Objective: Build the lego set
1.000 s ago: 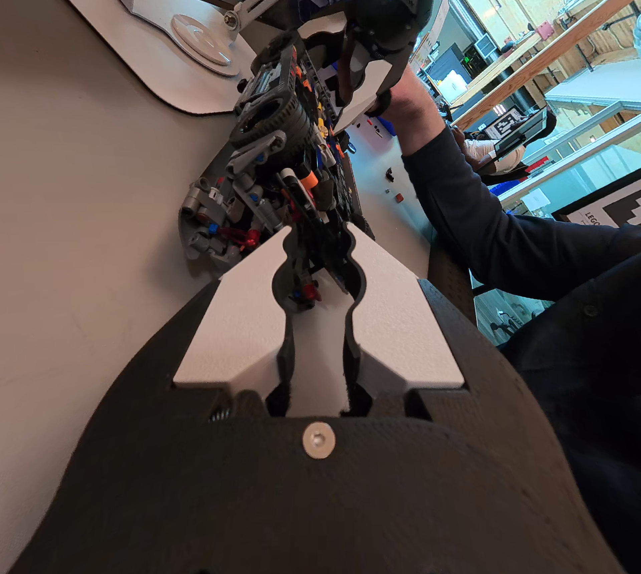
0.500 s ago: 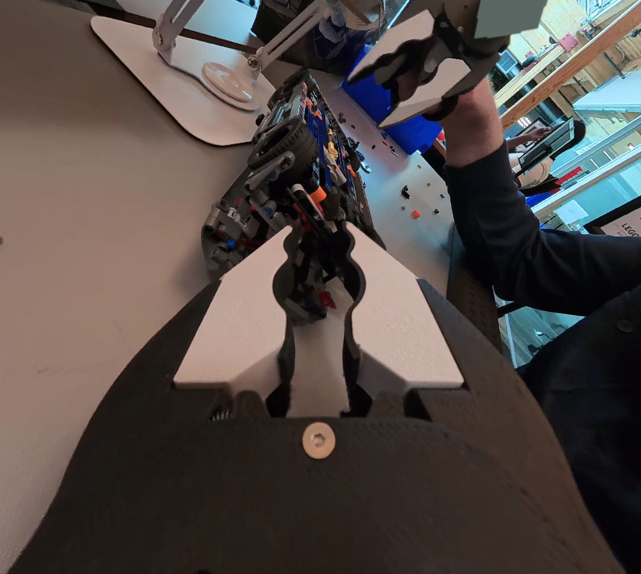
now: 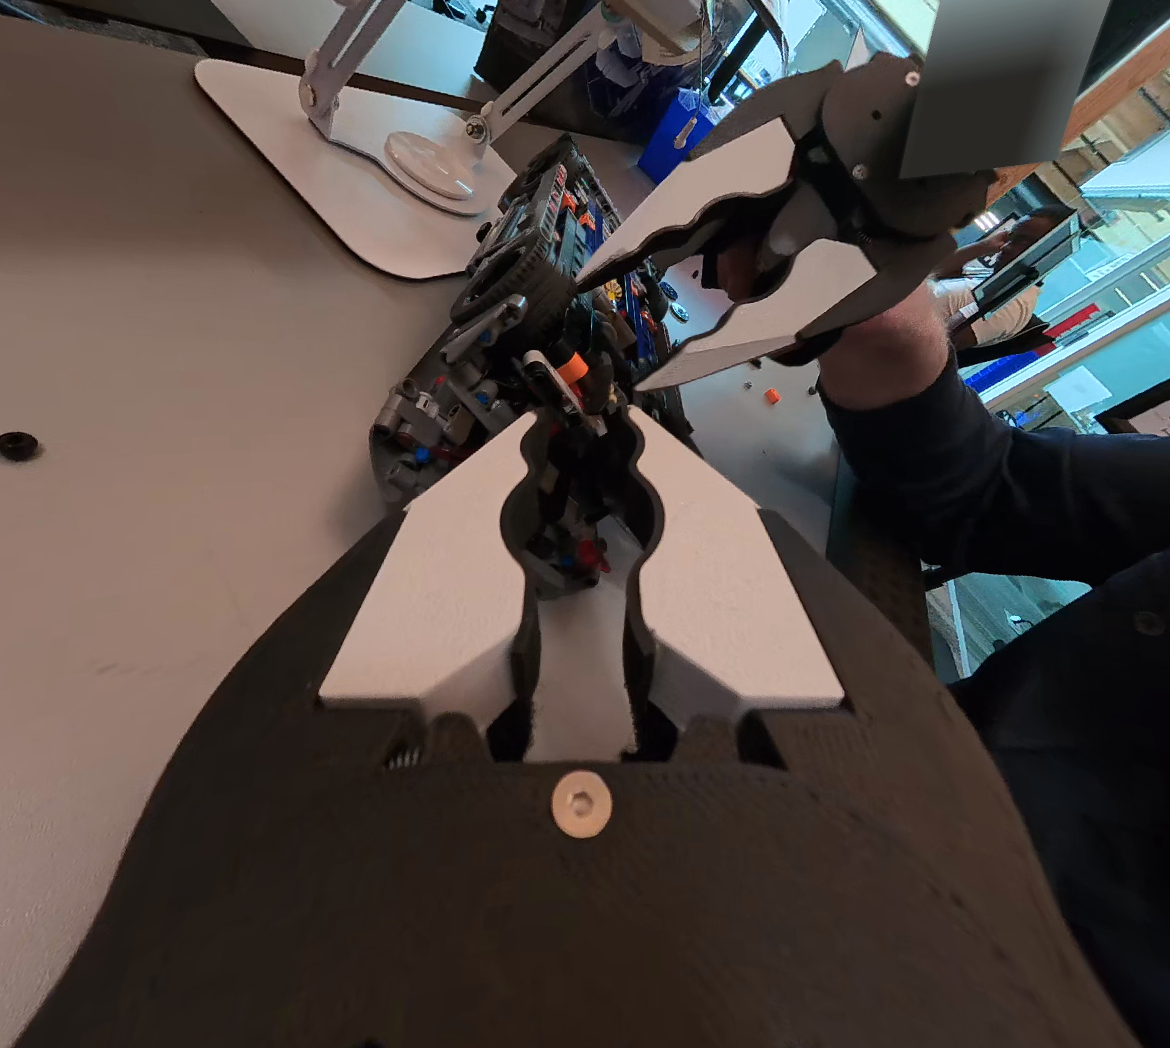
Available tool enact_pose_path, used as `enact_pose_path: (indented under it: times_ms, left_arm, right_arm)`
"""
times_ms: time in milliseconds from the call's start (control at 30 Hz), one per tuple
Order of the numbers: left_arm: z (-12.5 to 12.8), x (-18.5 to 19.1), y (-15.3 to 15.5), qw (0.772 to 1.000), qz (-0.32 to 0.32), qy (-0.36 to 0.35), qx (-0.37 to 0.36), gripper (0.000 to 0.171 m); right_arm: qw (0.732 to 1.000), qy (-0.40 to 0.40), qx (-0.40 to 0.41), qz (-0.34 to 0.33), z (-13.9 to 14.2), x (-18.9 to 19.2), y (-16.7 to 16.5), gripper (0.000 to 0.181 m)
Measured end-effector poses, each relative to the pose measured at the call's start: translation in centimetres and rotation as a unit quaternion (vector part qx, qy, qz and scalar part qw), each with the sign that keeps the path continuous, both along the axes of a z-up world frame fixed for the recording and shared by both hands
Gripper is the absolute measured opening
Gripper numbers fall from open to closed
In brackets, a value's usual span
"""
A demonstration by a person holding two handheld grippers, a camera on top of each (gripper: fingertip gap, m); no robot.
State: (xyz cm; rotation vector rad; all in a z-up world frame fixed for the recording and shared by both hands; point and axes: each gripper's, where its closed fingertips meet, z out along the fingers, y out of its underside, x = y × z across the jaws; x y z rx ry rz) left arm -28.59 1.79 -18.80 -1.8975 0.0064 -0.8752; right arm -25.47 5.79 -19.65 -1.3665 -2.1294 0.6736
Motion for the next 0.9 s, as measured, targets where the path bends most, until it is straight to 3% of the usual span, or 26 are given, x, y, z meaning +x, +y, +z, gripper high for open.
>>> enact_pose_path:
  times_ms: [167,300,567,900]
  left_arm:
    - [-0.1,0.0,0.0,1.0,0.003,0.006,-0.002,0.018]
    - [0.1,-0.1,0.1,1.0,0.006,0.006,0.002,0.017]
    - [0.0,0.0,0.1,1.0,0.005,0.011,0.001,0.017]
    - [0.1,-0.1,0.1,1.0,0.007,0.013,0.002,0.017]
  right_arm:
    - [0.998,0.005,0.064,-0.019,-0.1,-0.3,0.8,0.042]
    - [0.996,0.011,0.086,-0.034,-0.1,-0.5,1.1,0.053]
    - [0.995,0.012,0.089,-0.038,-0.1,-0.6,1.3,0.049]
    - [0.993,0.019,0.105,-0.049,0.1,-0.8,1.7,0.061]
